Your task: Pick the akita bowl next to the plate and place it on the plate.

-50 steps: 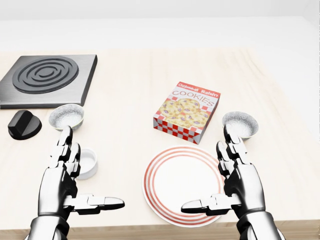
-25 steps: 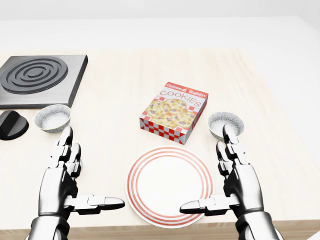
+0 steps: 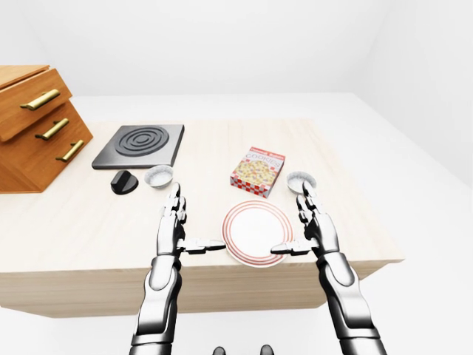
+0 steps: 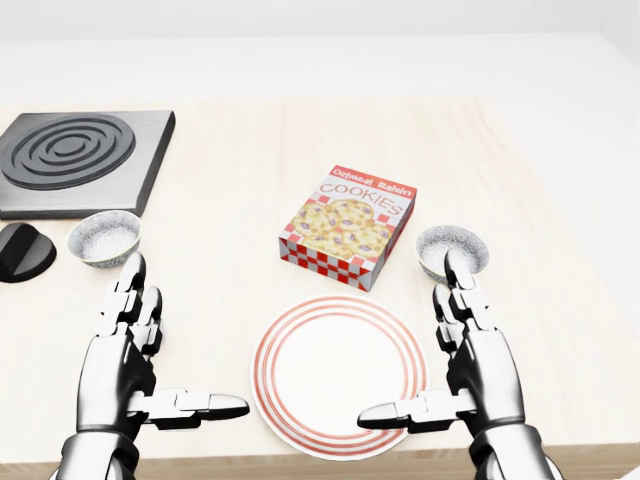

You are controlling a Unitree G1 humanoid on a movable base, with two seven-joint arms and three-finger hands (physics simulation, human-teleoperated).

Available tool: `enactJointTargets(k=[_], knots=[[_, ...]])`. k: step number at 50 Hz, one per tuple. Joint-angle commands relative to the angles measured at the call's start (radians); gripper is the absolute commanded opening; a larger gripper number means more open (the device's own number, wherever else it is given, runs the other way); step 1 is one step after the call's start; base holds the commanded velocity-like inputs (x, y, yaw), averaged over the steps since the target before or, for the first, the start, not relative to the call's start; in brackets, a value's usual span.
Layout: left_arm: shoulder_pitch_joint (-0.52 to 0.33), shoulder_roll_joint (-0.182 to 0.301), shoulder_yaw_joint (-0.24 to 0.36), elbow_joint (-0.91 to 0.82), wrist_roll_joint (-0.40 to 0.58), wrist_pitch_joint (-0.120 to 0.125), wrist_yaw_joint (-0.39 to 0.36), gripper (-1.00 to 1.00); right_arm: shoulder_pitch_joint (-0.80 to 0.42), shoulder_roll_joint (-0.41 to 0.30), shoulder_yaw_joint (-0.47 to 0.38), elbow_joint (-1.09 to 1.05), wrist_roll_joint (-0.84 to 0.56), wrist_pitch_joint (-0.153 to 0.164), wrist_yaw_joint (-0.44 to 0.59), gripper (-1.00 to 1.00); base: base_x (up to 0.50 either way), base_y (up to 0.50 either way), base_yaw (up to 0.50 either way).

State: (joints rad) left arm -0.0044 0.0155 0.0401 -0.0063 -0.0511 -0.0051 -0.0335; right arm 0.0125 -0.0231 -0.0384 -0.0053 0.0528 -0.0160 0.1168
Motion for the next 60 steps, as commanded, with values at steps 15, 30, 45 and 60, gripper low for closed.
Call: enactJointTargets(k=[15,30,45,60], knots=[[0.0,0.0,0.0,-0.001,-0.003,0.0,0.0,1.0,0.005,0.001,-0.001,-0.014,0.006,0.007,0.007,1.0,0.28,-0.03,0.0],[-0.001,0.001,-0.001,-0.007,0.006,0.006,0.003,1.0,0.003,0.001,0.0,-0.01,0.002,0.001,0.001,1.0,0.07,0.0,0.0],[-0.005,0.004,-0.019,-0.02,0.063,0.014,0.011,1.0,0.0,0.0,-0.001,0.001,0.001,-0.007,0.001,1.0,0.0,0.0,0.0],[-0.208,0.074,-0.01,-0.564,0.3,0.092,-0.118,1.0,-0.002,0.0,-0.001,0.004,0.003,-0.001,0.002,1.0,0.0,0.0,0.0]])
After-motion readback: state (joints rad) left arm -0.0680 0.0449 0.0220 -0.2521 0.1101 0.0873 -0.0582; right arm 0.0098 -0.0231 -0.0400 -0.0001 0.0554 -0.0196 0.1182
